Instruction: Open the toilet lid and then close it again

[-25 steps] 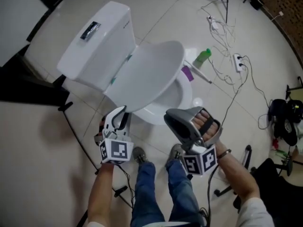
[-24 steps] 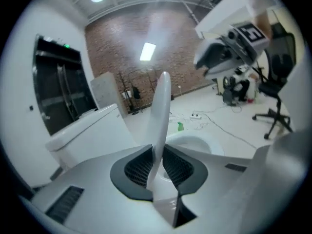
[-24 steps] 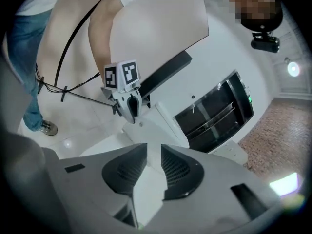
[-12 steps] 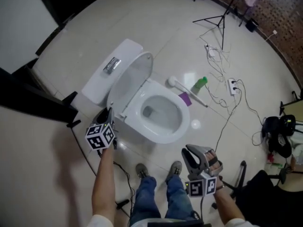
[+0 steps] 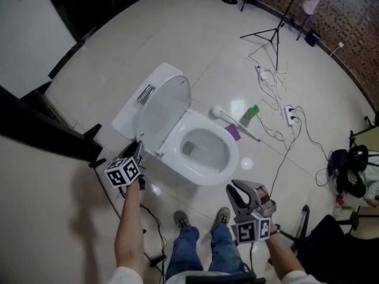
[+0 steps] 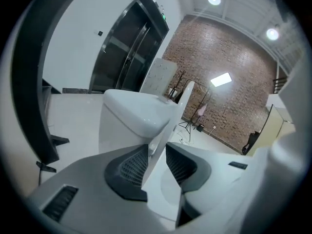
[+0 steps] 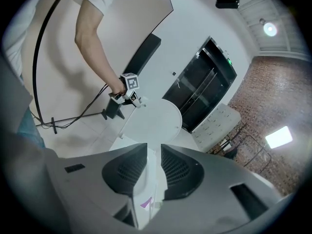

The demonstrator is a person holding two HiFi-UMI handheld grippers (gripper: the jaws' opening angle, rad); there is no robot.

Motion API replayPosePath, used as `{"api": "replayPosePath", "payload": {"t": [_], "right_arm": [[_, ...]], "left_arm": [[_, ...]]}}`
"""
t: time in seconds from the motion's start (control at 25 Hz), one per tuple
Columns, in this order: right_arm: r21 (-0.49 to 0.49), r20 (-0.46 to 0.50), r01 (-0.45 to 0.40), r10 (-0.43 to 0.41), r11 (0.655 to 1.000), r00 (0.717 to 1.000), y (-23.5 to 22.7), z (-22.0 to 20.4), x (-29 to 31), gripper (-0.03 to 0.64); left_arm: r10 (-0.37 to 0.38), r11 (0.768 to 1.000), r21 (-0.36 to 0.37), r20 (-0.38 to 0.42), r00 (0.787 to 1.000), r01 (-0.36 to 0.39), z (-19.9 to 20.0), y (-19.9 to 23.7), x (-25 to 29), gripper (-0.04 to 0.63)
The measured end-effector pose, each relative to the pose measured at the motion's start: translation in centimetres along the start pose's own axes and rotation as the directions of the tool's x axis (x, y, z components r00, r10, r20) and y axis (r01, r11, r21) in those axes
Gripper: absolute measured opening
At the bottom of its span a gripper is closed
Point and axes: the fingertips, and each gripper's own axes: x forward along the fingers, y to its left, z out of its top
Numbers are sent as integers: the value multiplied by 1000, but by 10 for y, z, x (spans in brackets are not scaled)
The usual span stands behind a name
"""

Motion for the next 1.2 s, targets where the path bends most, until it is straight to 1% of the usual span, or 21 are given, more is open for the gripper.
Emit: {"api": "replayPosePath", "payload": {"t": [0.08, 0.16, 0.2, 0.28, 0.32, 0.44, 0.52, 0.6, 0.72, 0.8, 0.84, 0.92, 1.04, 1.12, 1.2], "right_arm": [[23, 22, -3, 3, 1000, 1000, -2, 8, 3, 85], [56, 43, -12, 10, 998, 999, -6, 19, 6, 97], [72, 54, -20, 16, 997, 998, -8, 24, 8, 121], [104, 83, -34, 26, 994, 996, -14, 35, 10, 133], [123, 101, -37, 24, 992, 995, -19, 42, 10, 135], [210, 154, -44, 11, 977, 988, -39, 65, 0, 138], [282, 190, -51, -3, 958, 982, -55, 77, -11, 138], [358, 227, -62, -23, 932, 974, -73, 84, -25, 138], [459, 265, -93, -36, 883, 964, -100, 89, -47, 138], [511, 274, -123, -26, 851, 961, -107, 90, -65, 138], [523, 275, -133, -19, 842, 961, -110, 90, -74, 138], [526, 273, -145, -5, 838, 962, -112, 86, -87, 138], [532, 326, -178, -6, 828, 945, -110, 86, -102, 138], [544, 337, -182, -14, 819, 941, -105, 84, -109, 125], [541, 333, -171, -22, 824, 943, -101, 81, -114, 94]], "left_arm": [[5, 999, 53, 23, 1000, -7, 4, 4, -17, 107], [24, 995, 99, 87, 996, -32, 13, 7, -46, 107], [19, 992, 120, 126, 992, -34, 20, 5, -63, 107], [-18, 983, 183, 196, 980, -19, 37, -12, -100, 107], [-44, 975, 223, 220, 974, -6, 47, -26, -118, 107], [-159, 942, 330, 265, 951, 65, 74, -87, -168, 107], [-251, 916, 378, 273, 929, 136, 85, -135, -196, 107], [-322, 890, 415, 273, 906, 191, 92, -182, -218, 107], [-399, 857, 453, 285, 871, 244, 103, -239, -240, 107], [-436, 840, 469, 285, 854, 272, 104, -269, -254, 107], [-451, 832, 476, 286, 846, 283, 104, -283, -260, 107], [-480, 815, 495, 287, 829, 300, 104, -310, -269, 107], [-516, 788, 525, 277, 810, 322, 97, -342, -277, 107], [-536, 768, 547, 262, 803, 334, 87, -357, -281, 107], [-546, 755, 562, 252, 799, 338, 82, -368, -283, 107]]}}
